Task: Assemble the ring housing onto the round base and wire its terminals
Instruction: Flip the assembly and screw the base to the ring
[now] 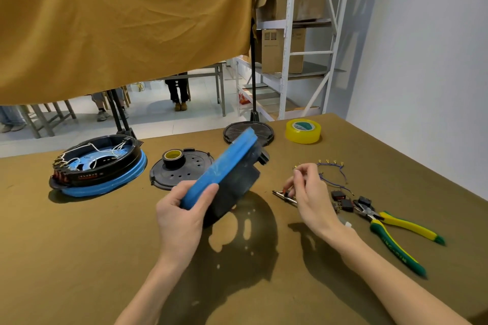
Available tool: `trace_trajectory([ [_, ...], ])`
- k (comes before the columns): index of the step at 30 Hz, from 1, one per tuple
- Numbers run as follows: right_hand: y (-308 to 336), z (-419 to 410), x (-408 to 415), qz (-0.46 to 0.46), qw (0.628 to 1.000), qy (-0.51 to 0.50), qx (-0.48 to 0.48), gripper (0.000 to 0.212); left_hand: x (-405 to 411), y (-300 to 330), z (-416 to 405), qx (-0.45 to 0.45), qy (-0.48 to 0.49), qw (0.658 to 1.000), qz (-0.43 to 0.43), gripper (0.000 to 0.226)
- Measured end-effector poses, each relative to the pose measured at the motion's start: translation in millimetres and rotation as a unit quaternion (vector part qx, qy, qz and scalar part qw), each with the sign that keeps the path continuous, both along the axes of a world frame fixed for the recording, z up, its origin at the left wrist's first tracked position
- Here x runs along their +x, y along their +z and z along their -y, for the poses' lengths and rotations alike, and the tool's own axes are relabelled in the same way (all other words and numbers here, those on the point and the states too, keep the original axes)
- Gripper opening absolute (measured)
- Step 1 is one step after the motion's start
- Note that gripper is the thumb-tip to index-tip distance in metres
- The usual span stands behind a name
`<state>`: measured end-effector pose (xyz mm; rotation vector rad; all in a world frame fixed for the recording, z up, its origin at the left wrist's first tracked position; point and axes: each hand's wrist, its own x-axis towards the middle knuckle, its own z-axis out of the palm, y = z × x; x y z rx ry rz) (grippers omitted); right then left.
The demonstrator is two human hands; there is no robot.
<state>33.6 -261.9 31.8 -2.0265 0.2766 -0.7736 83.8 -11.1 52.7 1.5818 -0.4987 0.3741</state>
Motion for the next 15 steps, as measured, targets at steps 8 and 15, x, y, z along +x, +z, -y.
trace_trajectory([
  [8, 49, -52, -4, 0.049, 0.985, 0.161, 0.040, 0.013, 0, 43, -2, -0.182, 0.000, 0.960, -0.212, 0.029],
  [15, 74, -82, 1, 0.045, 0.975, 0.214, 0.027, 0.011, 9, 40, -12, -0.188, -0.062, 0.880, -0.432, 0.051],
])
